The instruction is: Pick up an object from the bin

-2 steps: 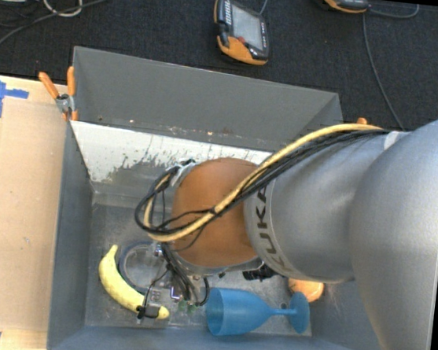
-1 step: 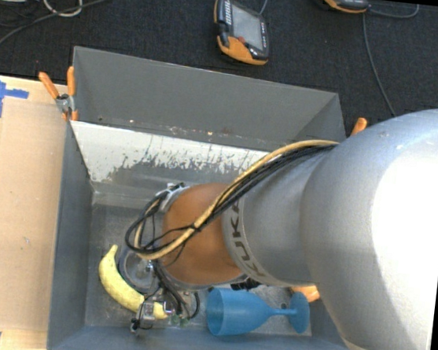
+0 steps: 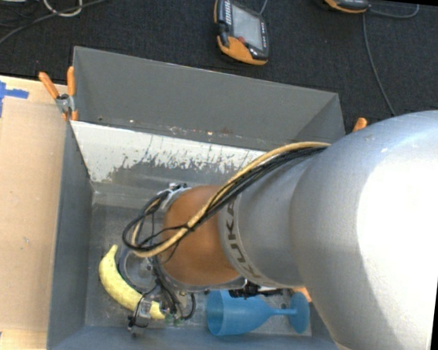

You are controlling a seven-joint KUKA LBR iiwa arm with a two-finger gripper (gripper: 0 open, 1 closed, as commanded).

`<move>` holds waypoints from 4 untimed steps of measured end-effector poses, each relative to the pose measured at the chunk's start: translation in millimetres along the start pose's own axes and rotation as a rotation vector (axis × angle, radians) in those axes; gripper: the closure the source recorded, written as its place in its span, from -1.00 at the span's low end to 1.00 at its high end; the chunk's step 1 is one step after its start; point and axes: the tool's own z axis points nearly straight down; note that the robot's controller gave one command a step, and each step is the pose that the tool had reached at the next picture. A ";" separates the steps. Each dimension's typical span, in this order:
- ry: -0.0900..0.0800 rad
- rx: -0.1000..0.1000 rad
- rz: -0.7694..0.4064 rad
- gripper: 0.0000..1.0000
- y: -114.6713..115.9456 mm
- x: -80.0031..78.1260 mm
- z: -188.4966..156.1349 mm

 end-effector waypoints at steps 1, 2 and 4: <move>0.005 0.003 -0.106 1.00 0.3 0.8 -6.7; 0.005 0.002 -0.105 1.00 0.3 0.7 -6.8; 0.017 0.008 -0.104 1.00 -0.8 2.9 -76.6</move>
Offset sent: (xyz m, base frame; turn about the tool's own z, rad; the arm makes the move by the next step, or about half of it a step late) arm 0.0000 0.0000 0.0000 0.0000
